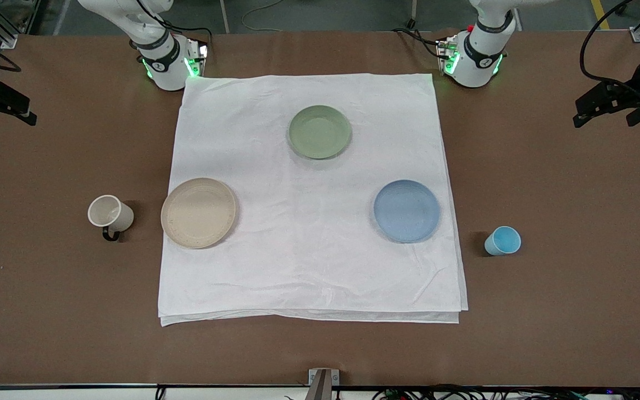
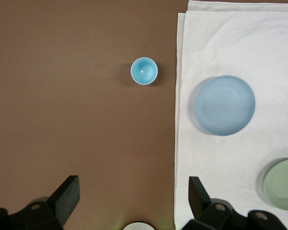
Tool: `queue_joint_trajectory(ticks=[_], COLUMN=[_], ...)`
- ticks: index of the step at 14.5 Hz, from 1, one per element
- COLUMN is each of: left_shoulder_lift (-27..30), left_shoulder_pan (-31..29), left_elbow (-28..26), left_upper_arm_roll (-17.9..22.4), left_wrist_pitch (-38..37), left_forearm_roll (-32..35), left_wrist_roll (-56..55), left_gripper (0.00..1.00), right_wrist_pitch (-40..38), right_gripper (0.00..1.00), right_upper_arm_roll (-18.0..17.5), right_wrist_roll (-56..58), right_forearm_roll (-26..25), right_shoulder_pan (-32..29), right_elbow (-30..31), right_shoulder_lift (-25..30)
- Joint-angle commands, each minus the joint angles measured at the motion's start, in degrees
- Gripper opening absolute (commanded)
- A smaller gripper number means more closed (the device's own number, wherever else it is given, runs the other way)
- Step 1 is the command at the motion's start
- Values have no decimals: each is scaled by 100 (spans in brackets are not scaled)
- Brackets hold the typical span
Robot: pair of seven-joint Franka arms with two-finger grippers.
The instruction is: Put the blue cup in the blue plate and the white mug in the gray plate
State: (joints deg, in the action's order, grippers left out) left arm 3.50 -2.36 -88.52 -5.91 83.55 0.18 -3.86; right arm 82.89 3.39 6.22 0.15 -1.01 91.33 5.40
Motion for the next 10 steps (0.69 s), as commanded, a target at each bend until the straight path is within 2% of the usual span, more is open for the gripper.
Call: queue_joint_trajectory(ticks=[1,3,5,8,10], left_shoulder_lift=[-42,-182,-462,-1042,-1429], left_shoulder_pan=[-11,-46,-107,-151,-195], left_elbow=[142,291,309,187,-6], left_upper_arm_roll=[2,46,55,55,55], left_wrist_pitch=[-5,-5,91,573,915], left_forearm_roll=[34,26,43,236,237], left_wrist_roll=[87,122,131,61,-123], left_gripper=[100,100,100,100,100], right_wrist_pitch=[61,43,52,832,1323], right_gripper=[100,100,100,100,100], right_upper_arm_roll=[-40,-66,-40,-31,-22], right_wrist_roll=[-68,-25,-77,-16,-24], right_forearm_roll=[108,64,72,2,11], right_shoulder_pan=[-75,-66,-101,-163,-224], right_elbow=[166,61,-19,-220,-134], right_shoulder_lift=[145,110,-396,-1372,-1725])
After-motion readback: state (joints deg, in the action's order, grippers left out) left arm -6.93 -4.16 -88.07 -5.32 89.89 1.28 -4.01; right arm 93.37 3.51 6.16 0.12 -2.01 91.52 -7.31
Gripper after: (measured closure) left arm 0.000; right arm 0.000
